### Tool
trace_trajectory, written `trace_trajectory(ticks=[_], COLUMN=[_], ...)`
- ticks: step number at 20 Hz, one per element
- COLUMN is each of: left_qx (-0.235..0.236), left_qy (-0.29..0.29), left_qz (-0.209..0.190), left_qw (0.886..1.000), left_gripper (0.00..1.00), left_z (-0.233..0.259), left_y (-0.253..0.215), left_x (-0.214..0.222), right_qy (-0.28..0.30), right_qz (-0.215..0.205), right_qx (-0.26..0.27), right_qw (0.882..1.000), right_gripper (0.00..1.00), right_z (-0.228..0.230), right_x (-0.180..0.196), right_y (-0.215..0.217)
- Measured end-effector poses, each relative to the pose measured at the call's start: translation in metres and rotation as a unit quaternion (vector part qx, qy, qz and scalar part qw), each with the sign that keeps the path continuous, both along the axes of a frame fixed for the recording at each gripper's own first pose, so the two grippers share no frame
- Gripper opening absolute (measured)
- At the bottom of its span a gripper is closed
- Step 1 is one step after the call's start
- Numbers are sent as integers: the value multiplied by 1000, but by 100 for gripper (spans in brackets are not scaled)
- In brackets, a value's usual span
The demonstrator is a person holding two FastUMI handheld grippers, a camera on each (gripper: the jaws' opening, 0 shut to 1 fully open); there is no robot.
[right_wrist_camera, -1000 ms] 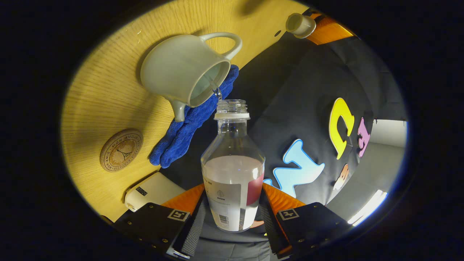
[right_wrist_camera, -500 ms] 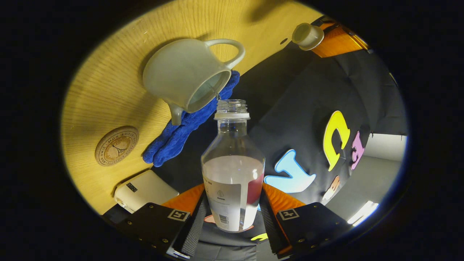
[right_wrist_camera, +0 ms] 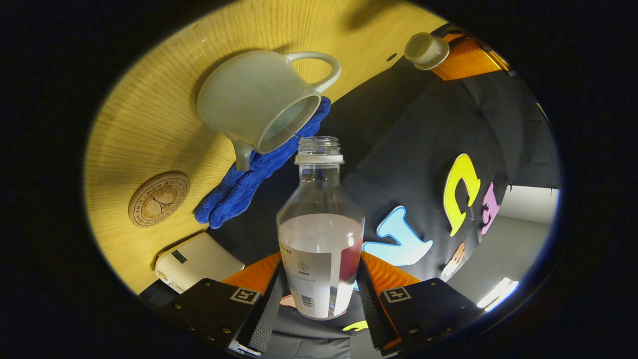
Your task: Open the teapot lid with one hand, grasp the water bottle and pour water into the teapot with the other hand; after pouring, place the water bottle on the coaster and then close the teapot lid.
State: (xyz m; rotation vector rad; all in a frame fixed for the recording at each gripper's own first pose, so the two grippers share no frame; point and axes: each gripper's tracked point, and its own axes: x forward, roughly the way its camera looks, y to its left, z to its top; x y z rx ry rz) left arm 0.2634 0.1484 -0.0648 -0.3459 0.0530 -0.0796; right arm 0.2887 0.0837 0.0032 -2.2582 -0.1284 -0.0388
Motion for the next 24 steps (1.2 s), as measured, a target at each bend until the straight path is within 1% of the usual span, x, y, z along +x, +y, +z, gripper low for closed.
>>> trace_trajectory(ticks=[1,2,4,5,6,9,10,11,14,16,18,19,20,23,24], left_qx=[-1,-2,-4,-6,-8,-14,-16,-16,-15,-14,-14,-14,-14,-11,-9], left_qy=[0,0,0,0,0,1,1,1,2,3,3,4,4,4,3], left_qz=[0,0,1,1,1,1,2,2,3,3,3,3,3,2,1], left_qw=[1000,1000,1000,1000,1000,1000,1000,1000,1000,1000,1000,1000,1000,1000,1000], left_gripper=[8,11,11,11,8,8,11,8,8,12,12,12,12,12,9], left_z=[0,0,1,1,0,0,0,0,-1,-1,-1,-1,-1,-1,-2], left_y=[0,0,2,2,1,4,4,4,3,3,4,3,3,2,1], left_x=[-1,0,0,0,1,1,0,0,1,0,-1,-1,1,0,0], right_qy=[10,16,31,44,57,68,72,83,118,136,148,160,174,200,202], right_qz=[-6,-11,-19,-23,-29,-37,-41,-45,-68,-80,-89,-92,-98,-114,-118], right_qx=[17,33,69,95,124,189,213,241,331,377,418,443,472,558,582], right_qw=[1000,999,997,994,990,979,974,966,934,913,892,877,859,797,779], right_gripper=[74,74,74,74,74,74,74,75,75,74,75,75,75,75,75], right_z=[-5,-8,-14,-19,-24,-24,-24,-27,-37,-42,-45,-49,-55,-67,-69], right_x=[1,2,1,1,2,-2,-1,-1,-3,-5,-6,-7,-9,-8,-8], right_y=[-3,-5,-8,-10,-14,-16,-19,-21,-28,-32,-35,-37,-38,-44,-47])
